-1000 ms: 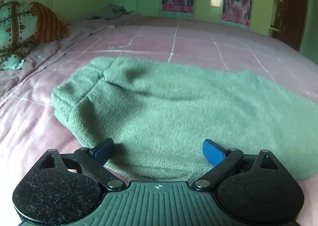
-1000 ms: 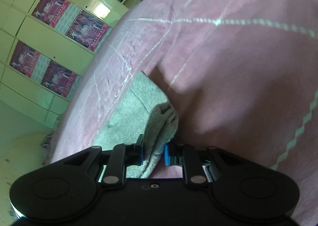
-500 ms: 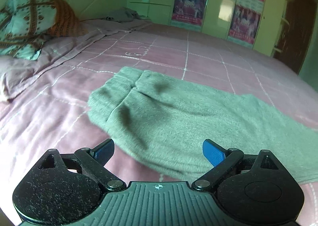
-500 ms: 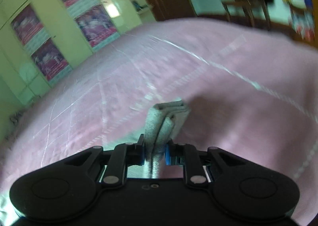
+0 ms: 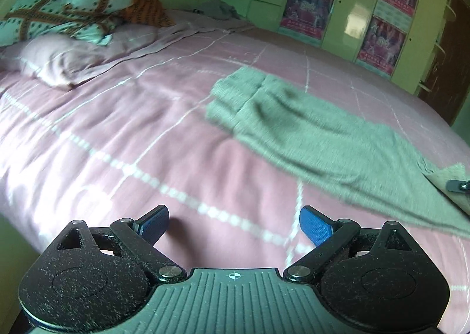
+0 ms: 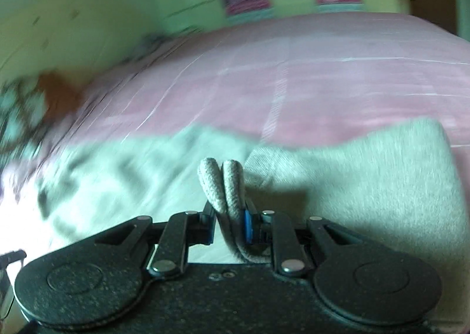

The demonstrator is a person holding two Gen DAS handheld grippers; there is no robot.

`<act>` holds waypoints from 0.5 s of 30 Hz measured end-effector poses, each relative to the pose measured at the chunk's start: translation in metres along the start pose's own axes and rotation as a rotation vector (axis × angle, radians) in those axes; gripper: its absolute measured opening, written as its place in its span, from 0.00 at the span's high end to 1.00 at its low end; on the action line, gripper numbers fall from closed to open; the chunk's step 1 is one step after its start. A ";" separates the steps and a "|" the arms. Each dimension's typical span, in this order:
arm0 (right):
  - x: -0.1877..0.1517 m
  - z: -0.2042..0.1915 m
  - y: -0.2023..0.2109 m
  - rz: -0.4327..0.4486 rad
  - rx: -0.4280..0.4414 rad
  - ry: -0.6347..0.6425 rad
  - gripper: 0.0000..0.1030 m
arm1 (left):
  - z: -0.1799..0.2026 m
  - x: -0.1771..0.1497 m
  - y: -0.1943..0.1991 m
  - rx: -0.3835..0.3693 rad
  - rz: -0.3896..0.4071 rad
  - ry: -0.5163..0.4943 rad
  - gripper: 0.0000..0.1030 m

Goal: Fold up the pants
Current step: 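Grasp the grey drawstring cords with the right gripper and pull them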

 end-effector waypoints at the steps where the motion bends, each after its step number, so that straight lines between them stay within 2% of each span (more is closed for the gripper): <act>1: -0.002 -0.012 -0.005 -0.004 0.006 0.038 0.83 | -0.005 -0.003 0.002 0.004 -0.001 0.011 0.08; 4: -0.015 -0.040 -0.014 -0.017 -0.053 0.176 0.82 | -0.018 -0.009 0.004 0.009 0.008 0.058 0.08; 8: -0.022 -0.048 -0.011 0.012 -0.096 0.279 0.82 | -0.020 -0.015 0.000 0.014 0.016 0.062 0.08; 13: -0.024 -0.067 0.000 0.094 -0.100 0.395 0.81 | -0.011 -0.015 -0.001 -0.005 0.017 0.064 0.08; 15: -0.031 -0.079 -0.004 0.052 -0.073 0.472 0.74 | -0.006 -0.015 -0.001 -0.004 0.013 0.055 0.08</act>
Point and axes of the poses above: each gripper's, at about its wrist camera, not at the fingertips, and y roughly against the way its jaws point, z to its right, x to its top, the point moved 1 cm from there along -y, roughly the way its jaws point, and after that the axes turned 10 degrees about y, right-handed, at the moved point
